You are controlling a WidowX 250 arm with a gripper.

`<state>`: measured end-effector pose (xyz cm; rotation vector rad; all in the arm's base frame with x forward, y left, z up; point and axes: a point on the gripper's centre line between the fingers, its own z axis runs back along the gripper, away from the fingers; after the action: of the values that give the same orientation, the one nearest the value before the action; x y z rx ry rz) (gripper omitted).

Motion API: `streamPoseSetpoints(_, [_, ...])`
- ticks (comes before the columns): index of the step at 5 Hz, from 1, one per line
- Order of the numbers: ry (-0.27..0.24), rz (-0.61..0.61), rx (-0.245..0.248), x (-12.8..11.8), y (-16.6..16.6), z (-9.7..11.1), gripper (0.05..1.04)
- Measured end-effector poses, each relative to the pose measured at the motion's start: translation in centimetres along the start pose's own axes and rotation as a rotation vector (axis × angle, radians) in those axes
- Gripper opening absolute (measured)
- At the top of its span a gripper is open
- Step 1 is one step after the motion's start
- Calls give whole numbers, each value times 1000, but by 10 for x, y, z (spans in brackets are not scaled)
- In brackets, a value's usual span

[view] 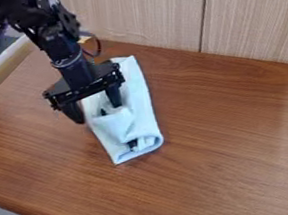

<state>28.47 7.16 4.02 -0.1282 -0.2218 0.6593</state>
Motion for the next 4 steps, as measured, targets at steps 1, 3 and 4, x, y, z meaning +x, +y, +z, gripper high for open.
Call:
streamPoseSetpoints(1, [13, -1, -29, 2, -7, 11, 999])
streamPoseSetpoints(3, [-15, -24, -58, 2, -20, 54, 999])
streamPoseSetpoints(4, [-26, -24, -66, 2, -18, 63, 999])
